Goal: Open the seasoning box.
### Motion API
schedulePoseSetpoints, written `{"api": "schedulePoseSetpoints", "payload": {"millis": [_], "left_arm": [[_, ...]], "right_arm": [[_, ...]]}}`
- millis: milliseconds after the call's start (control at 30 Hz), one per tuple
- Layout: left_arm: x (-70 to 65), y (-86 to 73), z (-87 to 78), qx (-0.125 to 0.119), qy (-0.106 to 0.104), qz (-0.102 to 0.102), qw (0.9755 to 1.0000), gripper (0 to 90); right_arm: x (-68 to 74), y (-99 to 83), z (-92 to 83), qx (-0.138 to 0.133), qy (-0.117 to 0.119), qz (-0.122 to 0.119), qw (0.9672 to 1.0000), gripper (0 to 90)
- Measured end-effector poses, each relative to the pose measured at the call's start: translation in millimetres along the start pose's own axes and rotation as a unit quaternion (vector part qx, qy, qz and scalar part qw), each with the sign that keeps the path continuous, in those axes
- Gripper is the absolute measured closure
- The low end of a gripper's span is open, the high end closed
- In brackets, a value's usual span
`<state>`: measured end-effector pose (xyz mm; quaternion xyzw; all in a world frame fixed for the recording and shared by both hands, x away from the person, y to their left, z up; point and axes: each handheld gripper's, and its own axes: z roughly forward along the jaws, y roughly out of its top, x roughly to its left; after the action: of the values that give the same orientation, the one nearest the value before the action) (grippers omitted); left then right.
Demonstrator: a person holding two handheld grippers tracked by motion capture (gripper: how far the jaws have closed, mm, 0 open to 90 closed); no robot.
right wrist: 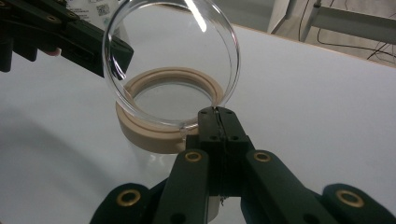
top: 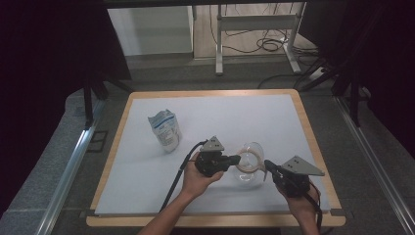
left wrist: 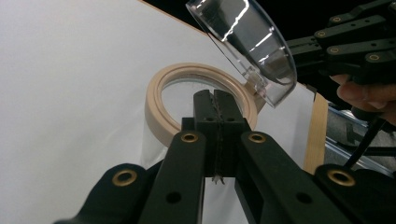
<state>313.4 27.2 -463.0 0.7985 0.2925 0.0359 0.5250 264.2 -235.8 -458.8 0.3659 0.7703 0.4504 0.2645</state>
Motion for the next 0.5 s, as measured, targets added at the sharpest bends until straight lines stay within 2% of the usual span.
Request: {"api": "schedulePoseSetpoints", "payload": {"millis": [500], "left_arm": [[-18.6, 13.5, 12.2, 0.0, -0.007, 0.024, 0.9997, 90.0]], "right_arm": [[-0.2, -1.4, 0.5, 0.0, -0.003, -0.001, 1.0, 90.0]]}}
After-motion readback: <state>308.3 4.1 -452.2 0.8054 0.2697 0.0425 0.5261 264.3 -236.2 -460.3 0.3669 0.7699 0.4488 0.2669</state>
